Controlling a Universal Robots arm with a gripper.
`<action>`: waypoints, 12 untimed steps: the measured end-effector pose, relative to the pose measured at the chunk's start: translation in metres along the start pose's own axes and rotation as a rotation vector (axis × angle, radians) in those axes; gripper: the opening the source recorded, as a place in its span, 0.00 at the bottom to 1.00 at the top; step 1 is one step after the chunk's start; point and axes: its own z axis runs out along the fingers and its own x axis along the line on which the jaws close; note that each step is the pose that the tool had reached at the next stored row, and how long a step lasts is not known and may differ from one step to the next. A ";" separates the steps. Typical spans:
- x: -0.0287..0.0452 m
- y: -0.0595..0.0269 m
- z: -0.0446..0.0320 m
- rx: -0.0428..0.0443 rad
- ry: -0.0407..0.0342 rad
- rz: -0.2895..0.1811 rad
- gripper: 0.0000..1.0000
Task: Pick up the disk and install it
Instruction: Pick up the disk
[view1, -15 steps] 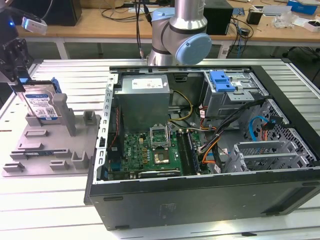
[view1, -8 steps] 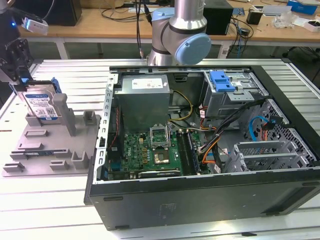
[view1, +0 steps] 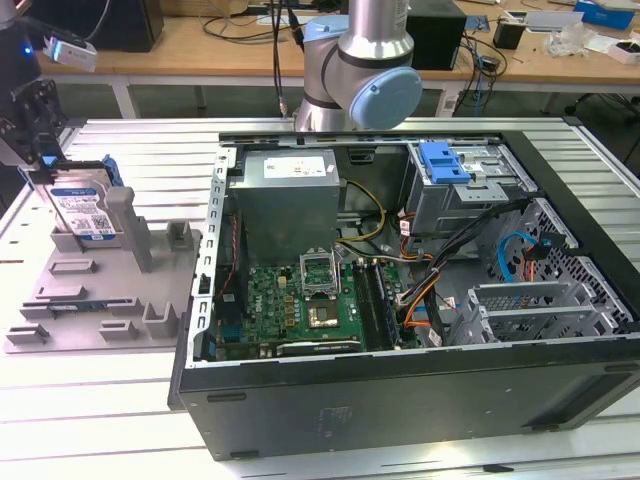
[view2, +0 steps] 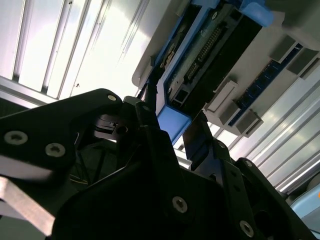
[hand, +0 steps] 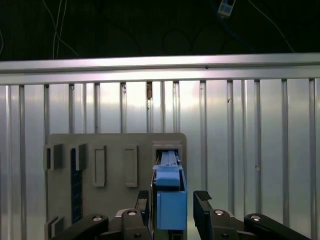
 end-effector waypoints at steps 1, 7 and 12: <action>0.0000 0.0001 0.0003 0.0000 0.0000 0.000 0.48; -0.0001 0.0007 0.0018 -0.0001 0.0000 0.000 0.48; -0.0001 0.0007 0.0020 0.0000 0.0000 0.000 0.48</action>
